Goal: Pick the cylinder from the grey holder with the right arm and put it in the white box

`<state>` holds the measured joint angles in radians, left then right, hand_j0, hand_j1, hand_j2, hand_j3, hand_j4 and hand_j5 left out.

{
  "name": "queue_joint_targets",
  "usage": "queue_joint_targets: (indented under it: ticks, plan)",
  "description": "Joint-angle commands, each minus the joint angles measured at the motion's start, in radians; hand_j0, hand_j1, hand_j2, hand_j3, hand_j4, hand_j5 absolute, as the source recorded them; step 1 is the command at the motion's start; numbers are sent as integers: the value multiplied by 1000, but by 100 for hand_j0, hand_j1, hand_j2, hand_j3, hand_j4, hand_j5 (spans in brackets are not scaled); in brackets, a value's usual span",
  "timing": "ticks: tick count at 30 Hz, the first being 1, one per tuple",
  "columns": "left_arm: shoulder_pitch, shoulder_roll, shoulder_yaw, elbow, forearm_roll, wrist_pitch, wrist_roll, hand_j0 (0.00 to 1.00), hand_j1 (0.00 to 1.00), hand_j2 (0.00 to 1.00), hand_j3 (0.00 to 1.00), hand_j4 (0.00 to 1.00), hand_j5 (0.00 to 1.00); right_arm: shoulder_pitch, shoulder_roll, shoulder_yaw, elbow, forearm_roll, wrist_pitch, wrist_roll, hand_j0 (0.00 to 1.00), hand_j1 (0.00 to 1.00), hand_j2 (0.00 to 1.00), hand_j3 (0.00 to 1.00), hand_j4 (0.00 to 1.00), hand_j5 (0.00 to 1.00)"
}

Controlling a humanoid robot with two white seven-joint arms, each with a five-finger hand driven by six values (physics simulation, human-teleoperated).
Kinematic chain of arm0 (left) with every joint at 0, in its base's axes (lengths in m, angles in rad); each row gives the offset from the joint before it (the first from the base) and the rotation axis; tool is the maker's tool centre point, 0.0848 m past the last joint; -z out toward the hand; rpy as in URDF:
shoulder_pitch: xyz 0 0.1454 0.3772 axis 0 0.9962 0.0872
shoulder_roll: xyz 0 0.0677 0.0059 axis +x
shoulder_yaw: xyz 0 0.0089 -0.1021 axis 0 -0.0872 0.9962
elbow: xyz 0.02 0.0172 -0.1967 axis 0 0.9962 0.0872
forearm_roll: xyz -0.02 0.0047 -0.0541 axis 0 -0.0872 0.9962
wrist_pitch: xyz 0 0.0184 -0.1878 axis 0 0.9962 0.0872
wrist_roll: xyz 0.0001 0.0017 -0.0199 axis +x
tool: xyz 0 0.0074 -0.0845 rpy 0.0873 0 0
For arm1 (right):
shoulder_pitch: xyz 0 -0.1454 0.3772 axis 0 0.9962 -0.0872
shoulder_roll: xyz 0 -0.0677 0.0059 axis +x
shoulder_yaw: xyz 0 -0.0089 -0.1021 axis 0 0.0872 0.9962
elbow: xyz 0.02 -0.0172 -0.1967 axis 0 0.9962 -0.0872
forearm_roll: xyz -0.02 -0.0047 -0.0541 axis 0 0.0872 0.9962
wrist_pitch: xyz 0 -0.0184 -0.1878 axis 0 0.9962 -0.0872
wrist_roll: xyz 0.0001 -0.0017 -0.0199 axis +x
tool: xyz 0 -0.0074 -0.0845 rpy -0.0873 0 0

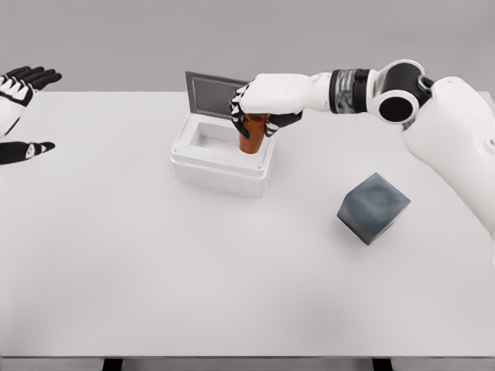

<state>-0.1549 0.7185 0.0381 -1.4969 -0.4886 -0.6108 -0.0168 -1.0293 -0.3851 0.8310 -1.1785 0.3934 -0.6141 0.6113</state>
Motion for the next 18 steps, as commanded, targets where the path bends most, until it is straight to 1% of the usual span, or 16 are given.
queue_joint_targets:
  ticks: [1, 4, 7, 14, 18]
  plan:
    - [-3, -2, -3, 1, 2, 0, -11, 100, 100, 100, 100, 100, 100, 0, 5, -1, 8, 5, 3, 0, 28, 28, 28, 28, 28, 28]
    - [-17, -2, -3, 0, -1, 0, -20, 100, 100, 100, 100, 100, 100, 0, 5, -1, 8, 5, 3, 0, 28, 28, 28, 28, 28, 28]
    - [-18, -4, -3, -2, -1, 0, -32, 100, 100, 100, 100, 100, 100, 0, 6, -1, 7, 5, 3, 0, 28, 28, 28, 28, 28, 28]
    - [-18, -4, -3, -2, 2, 0, -31, 100, 100, 100, 100, 100, 100, -3, 6, -4, 17, 7, 3, 0, 28, 28, 28, 28, 28, 28]
    - [-18, -4, -3, -2, 2, 0, -31, 100, 100, 100, 100, 100, 100, -3, 5, -4, 10, 7, 3, 0, 30, 30, 30, 30, 30, 30]
